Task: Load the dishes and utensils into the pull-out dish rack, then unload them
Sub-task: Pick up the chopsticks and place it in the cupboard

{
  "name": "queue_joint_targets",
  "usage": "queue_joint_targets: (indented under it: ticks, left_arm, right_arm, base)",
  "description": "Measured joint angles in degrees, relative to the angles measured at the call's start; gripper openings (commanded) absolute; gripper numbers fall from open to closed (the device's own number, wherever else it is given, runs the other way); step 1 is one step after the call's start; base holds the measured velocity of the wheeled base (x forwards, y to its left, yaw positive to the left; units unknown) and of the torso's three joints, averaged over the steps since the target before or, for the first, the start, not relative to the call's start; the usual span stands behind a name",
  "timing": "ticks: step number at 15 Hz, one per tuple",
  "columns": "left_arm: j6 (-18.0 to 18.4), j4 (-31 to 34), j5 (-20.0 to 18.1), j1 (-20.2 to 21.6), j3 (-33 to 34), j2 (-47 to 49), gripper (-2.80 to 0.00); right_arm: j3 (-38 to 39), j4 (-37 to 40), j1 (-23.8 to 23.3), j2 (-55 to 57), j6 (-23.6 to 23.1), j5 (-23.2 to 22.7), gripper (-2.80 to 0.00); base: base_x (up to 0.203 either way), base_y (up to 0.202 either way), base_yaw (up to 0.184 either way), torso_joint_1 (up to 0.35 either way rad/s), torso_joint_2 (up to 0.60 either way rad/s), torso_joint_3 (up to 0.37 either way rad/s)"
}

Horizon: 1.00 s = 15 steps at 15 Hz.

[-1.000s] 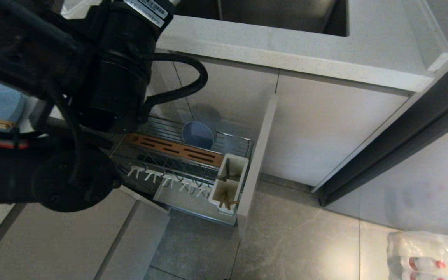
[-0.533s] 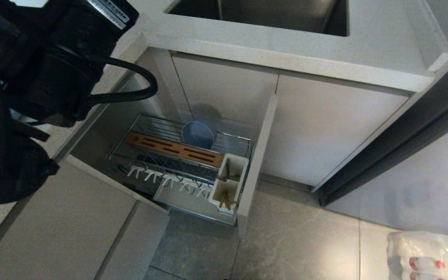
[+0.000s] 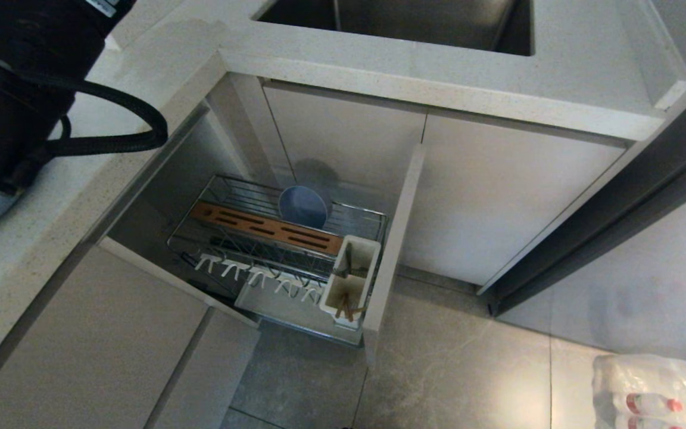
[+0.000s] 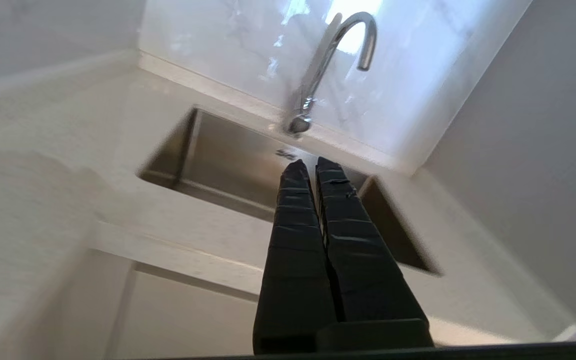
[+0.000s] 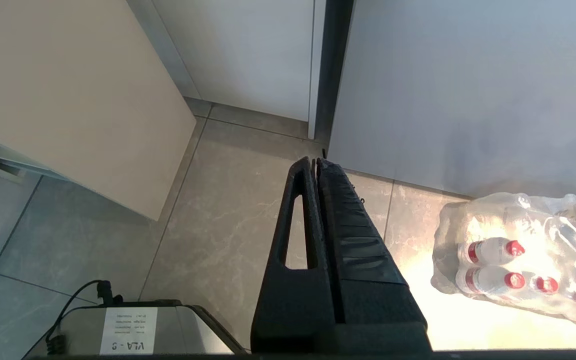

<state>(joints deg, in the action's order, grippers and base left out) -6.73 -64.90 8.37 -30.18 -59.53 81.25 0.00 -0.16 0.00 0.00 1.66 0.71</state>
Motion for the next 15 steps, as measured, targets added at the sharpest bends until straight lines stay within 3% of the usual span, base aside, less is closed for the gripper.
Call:
queue_joint_targets:
  ticks: [3,5,7,11,15]
  left_arm:
    - [2.21,10.19,0.81,1.57,-3.24,-2.81,-2.8]
    - [2.38,20.22,3.61,2.84,-6.75,-5.37,-2.8]
    - [2.72,32.0,10.78,4.39,-10.35,-7.72,-2.8]
    - [1.94,52.68,29.08,7.81,-20.53,-9.37,-2.8]
    - [1.88,54.34,42.38,10.45,-24.15,-7.74,-2.8]
  right_arm:
    - [0.0,0.0,0.0,0.0,-0.01,0.0,-2.8]
    - [0.0,0.0,0.0,0.0,-0.01,0.0,-2.8]
    - [0.0,0.0,0.0,0.0,0.01,-0.02,-2.8]
    - [0.0,0.0,0.0,0.0,-0.01,0.0,-2.8]
    - [0.0,0.0,0.0,0.0,0.0,-0.02,-2.8]
  base:
    - [0.0,0.0,0.0,0.0,0.0,0.0]
    - [0.0,0.0,0.0,0.0,0.0,0.0]
    - [0.0,0.0,0.0,0.0,0.0,0.0]
    - [0.0,0.0,0.0,0.0,0.0,0.0]
    - [0.0,0.0,0.0,0.0,0.0,0.0]
